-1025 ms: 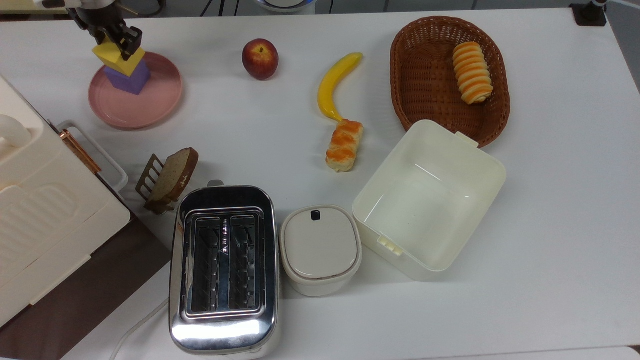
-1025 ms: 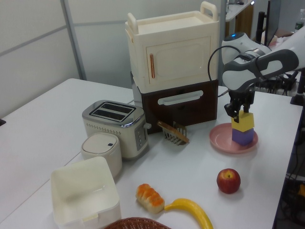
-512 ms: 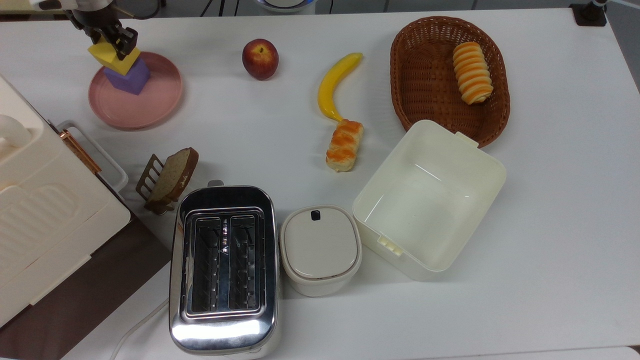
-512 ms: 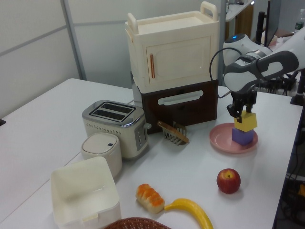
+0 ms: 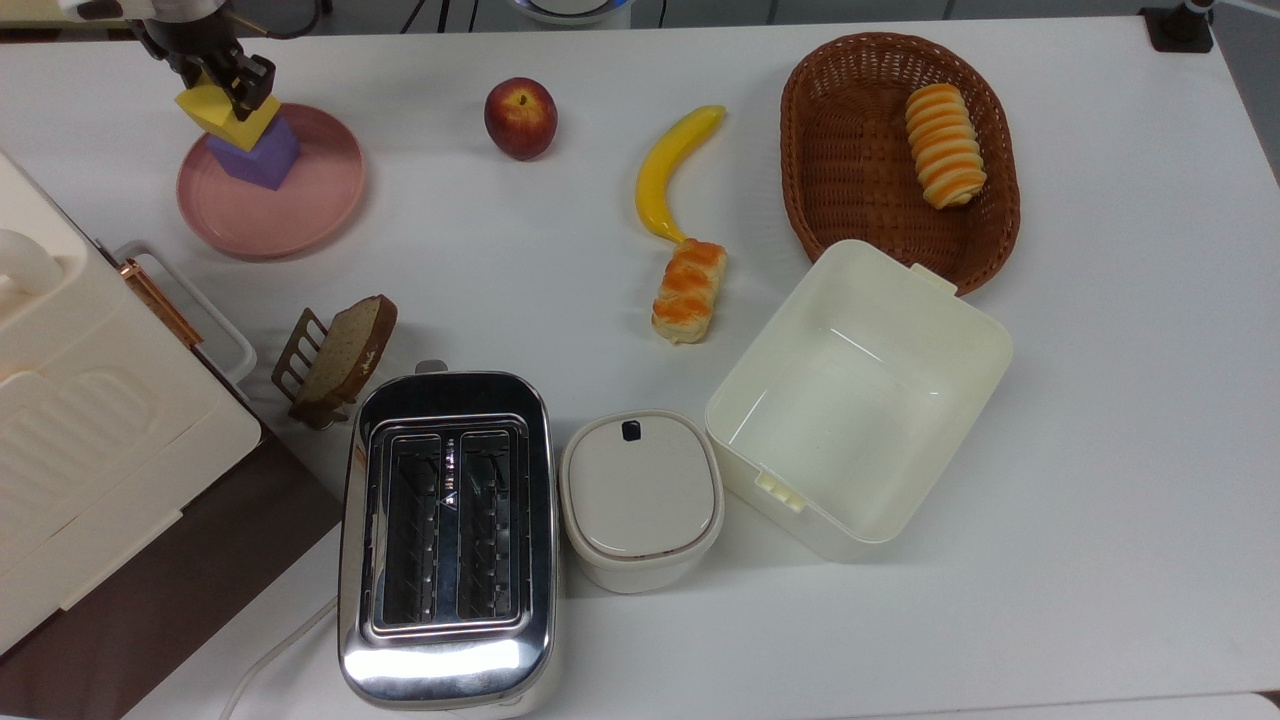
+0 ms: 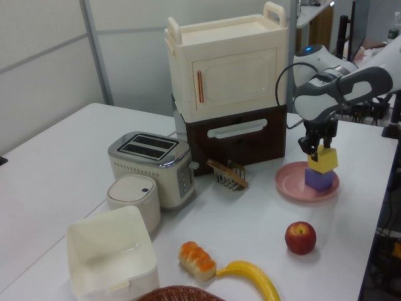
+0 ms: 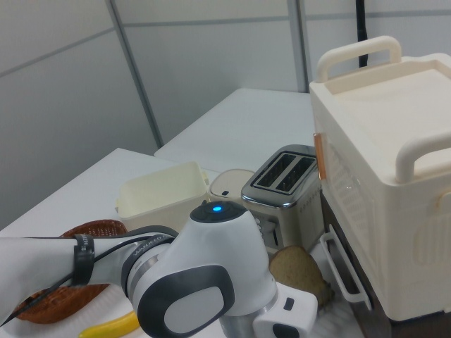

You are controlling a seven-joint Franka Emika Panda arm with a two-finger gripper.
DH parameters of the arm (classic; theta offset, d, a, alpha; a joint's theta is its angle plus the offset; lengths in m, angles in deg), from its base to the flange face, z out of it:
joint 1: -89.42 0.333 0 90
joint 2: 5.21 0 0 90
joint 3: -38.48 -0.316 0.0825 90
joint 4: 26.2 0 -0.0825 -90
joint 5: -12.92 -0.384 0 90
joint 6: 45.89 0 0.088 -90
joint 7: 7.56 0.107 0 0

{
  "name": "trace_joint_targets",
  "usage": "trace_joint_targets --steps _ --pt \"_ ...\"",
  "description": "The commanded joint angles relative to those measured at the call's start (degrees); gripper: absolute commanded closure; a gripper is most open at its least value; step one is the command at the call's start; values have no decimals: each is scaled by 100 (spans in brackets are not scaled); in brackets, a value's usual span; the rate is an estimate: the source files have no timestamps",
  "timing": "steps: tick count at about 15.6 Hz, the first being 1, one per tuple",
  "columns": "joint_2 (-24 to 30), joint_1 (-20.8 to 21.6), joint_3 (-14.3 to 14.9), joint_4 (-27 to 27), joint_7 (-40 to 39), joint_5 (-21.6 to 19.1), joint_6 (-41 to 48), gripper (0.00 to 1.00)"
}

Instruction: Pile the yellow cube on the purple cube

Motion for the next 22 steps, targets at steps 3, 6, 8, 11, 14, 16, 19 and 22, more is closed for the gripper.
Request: trace_joint_targets --steps 3,6,8,11,14,16,19,22 --pt "136 52 46 116 73 111 -124 90" --pt "145 52 46 107 108 111 -159 90" --pt "154 52 46 116 108 102 -168 90" --pt "136 87 46 116 134 76 -351 90" --pt "110 114 46 125 231 76 -554 90" --pt "110 122 46 142 231 85 -642 90" --pt "101 123 46 177 213 94 -643 90" --pt "136 123 37 256 152 102 -608 90"
